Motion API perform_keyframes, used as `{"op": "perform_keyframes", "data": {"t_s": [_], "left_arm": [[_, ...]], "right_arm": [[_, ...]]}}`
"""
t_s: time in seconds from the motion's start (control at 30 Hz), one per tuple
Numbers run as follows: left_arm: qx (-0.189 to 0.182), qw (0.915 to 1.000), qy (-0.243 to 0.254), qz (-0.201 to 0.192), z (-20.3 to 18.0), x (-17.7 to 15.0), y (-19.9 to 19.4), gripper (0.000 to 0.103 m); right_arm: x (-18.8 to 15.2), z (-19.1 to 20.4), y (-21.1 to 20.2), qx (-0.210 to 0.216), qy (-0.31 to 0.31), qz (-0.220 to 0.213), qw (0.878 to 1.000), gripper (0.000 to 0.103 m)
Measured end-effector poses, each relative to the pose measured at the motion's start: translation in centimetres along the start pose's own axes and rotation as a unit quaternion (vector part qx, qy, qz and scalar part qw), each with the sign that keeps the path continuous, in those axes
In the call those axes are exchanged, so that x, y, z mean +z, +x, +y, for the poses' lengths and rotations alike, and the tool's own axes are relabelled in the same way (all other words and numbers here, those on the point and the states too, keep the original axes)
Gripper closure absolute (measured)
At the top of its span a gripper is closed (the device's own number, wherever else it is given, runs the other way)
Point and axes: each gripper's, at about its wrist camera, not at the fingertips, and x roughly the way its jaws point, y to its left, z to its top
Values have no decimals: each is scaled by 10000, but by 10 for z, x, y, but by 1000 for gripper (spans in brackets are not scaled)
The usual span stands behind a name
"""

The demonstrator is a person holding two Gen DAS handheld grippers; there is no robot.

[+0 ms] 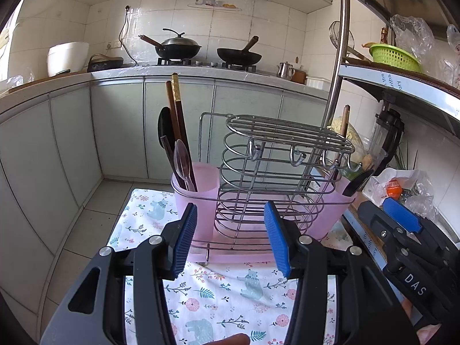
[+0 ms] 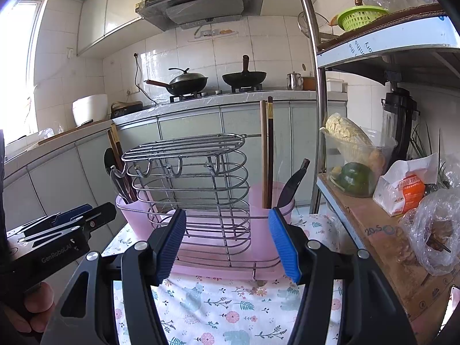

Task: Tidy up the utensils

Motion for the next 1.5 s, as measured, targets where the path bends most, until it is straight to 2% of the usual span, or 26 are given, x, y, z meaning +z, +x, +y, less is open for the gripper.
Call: {"op": "perform_keyframes", "data": {"t_s": [1.5], "left_arm": [[-77, 10000, 54, 11, -3, 0, 1, 54]], "right_arm": [[-1, 0, 4, 24, 12, 47, 10000, 44]]}}
